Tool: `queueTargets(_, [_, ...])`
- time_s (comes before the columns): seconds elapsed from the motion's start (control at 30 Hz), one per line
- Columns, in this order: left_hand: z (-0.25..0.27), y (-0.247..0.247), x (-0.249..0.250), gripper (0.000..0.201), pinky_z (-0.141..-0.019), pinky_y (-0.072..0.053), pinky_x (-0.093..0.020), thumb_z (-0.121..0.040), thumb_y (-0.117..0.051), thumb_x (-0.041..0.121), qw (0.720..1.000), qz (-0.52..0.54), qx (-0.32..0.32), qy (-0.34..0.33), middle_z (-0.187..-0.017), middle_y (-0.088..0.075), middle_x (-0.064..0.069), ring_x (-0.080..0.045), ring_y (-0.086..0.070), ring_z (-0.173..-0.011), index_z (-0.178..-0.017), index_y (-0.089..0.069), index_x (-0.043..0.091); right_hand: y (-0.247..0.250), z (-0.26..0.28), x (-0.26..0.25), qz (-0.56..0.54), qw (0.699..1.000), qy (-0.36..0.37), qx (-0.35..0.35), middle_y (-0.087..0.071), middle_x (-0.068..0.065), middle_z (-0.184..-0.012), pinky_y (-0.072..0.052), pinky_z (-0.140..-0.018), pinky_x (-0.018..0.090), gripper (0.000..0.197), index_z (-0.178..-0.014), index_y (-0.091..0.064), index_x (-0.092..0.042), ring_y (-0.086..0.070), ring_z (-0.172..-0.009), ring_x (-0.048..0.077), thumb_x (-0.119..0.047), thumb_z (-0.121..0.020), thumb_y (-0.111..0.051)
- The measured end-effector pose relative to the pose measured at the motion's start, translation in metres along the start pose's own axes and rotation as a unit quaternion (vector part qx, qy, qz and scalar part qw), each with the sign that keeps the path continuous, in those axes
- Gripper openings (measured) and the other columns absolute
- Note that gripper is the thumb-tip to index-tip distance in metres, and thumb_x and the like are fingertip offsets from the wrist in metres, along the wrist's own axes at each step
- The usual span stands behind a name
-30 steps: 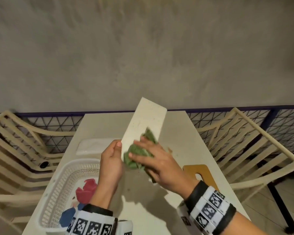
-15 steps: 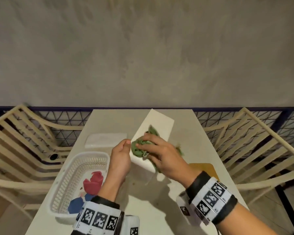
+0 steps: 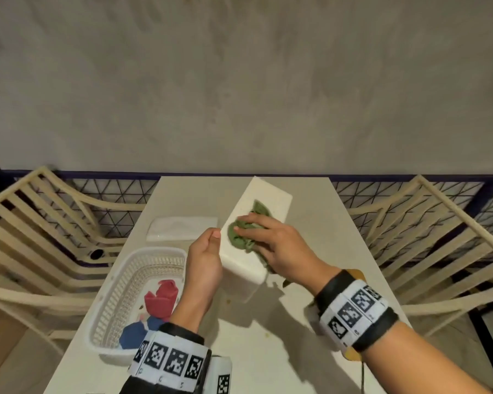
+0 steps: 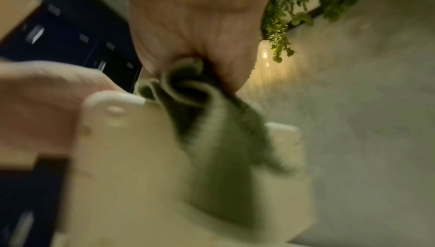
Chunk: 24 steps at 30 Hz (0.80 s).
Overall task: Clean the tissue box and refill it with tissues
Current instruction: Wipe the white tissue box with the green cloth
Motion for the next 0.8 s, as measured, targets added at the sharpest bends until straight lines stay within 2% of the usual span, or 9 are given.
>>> queueTargets(0.1, [-0.006,0.01,-0.001,0.032,-0.072,-0.045,-0.04,-0.097,-0.037,0.016,1.0,0.02,0.009,-0.017,-0.08,-0.066,-0.011,-0.027,-0.059,-0.077,-0.079,-0.063,0.012,-0.008,0.018,-0.005,-0.023,0.989,0.125,-0.075,-0.06,0.007,-0.128,-0.037,-0.108,0.033,0.027,-0.111,-0.068,-0.013,-0.047,-0.127,0.021,-0.013,-0.088,-0.054])
queueTargets(0.23, [-0.007,0.009,0.002,0.03,-0.068,-0.039,-0.034,-0.097,-0.037,0.016,0.999,-0.025,0.004,-0.035,-0.078,-0.063,-0.011,-0.022,-0.054,-0.075,-0.08,-0.059,0.006,0.014,0.01,0.016,-0.019,0.999,0.015,-0.023,-0.059,0.006,-0.129,-0.04,-0.105,0.043,0.03,-0.112,-0.067,-0.014,-0.047,-0.126,0.018,-0.012,-0.084,-0.056])
queueTargets(0.37, [-0.005,0.013,0.002,0.032,-0.068,-0.043,-0.036,-0.097,-0.038,0.017,0.999,-0.015,-0.002,-0.048,-0.075,-0.065,-0.012,-0.023,-0.056,-0.07,-0.077,-0.061,0.007,-0.001,0.021,-0.003,-0.032,0.987,0.134,-0.081,-0.06,0.01,-0.128,-0.035,-0.11,0.035,0.031,-0.111,-0.068,-0.01,-0.046,-0.128,0.024,-0.025,-0.094,-0.047])
queueTargets(0.4, [-0.003,0.014,0.003,0.032,-0.066,-0.041,-0.034,-0.097,-0.038,0.018,0.998,-0.028,-0.01,-0.057,-0.073,-0.063,-0.011,-0.021,-0.054,-0.069,-0.077,-0.059,0.005,0.009,0.024,0.005,-0.039,0.987,0.119,-0.099,-0.059,0.008,-0.13,-0.035,-0.11,0.036,0.03,-0.112,-0.068,-0.012,-0.046,-0.129,0.021,-0.025,-0.094,-0.048])
queueTargets(0.5, [-0.001,0.008,0.001,0.032,-0.065,-0.036,-0.033,-0.095,-0.038,0.023,0.995,-0.071,-0.02,-0.07,-0.073,-0.061,-0.01,-0.02,-0.051,-0.069,-0.075,-0.057,0.007,0.025,0.005,0.018,0.023,0.999,-0.013,-0.019,-0.058,0.005,-0.131,-0.044,-0.103,0.044,0.033,-0.115,-0.065,-0.017,-0.051,-0.123,0.021,-0.015,-0.084,-0.055])
queueTargets(0.53, [-0.001,0.007,0.001,0.031,-0.065,-0.038,-0.033,-0.096,-0.038,0.022,0.996,-0.064,-0.014,-0.058,-0.074,-0.063,-0.01,-0.021,-0.052,-0.07,-0.075,-0.058,0.008,0.018,-0.001,0.008,0.028,0.999,-0.019,-0.004,-0.058,0.007,-0.13,-0.044,-0.102,0.044,0.035,-0.115,-0.065,-0.016,-0.052,-0.122,0.024,-0.012,-0.082,-0.056])
queueTargets(0.63, [0.0,0.01,0.002,0.032,-0.069,-0.045,-0.036,-0.097,-0.038,0.018,0.998,-0.021,-0.01,-0.05,-0.077,-0.067,-0.01,-0.024,-0.058,-0.072,-0.079,-0.062,0.01,-0.006,0.01,-0.01,-0.003,0.992,0.106,-0.064,-0.058,0.011,-0.13,-0.036,-0.106,0.033,0.033,-0.114,-0.066,-0.011,-0.046,-0.126,0.026,-0.003,-0.084,-0.056])
queueTargets(0.73, [0.006,0.007,0.005,0.031,-0.065,-0.041,-0.032,-0.098,-0.037,0.017,0.998,-0.025,-0.026,-0.052,-0.073,-0.064,-0.004,-0.017,-0.054,-0.069,-0.079,-0.059,0.008,0.014,0.002,0.006,0.0,0.999,0.027,-0.027,-0.058,0.006,-0.13,-0.039,-0.105,0.036,0.032,-0.112,-0.068,-0.014,-0.046,-0.126,0.018,-0.005,-0.083,-0.061])
queueTargets(0.8, [0.004,0.005,0.001,0.031,-0.068,-0.043,-0.034,-0.098,-0.037,0.019,0.999,-0.017,-0.018,-0.047,-0.077,-0.065,-0.007,-0.019,-0.056,-0.074,-0.081,-0.061,0.011,0.011,-0.01,-0.007,0.029,1.0,-0.003,-0.001,-0.059,0.008,-0.129,-0.045,-0.1,0.039,0.033,-0.113,-0.067,-0.014,-0.051,-0.121,0.023,-0.006,-0.082,-0.061])
Point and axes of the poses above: each hand's wrist, its own z-axis away from the middle knuckle, its own y-axis out of the back of the hand, x = y × z, the point moved 1 cm from there along -z, towards the middle knuckle
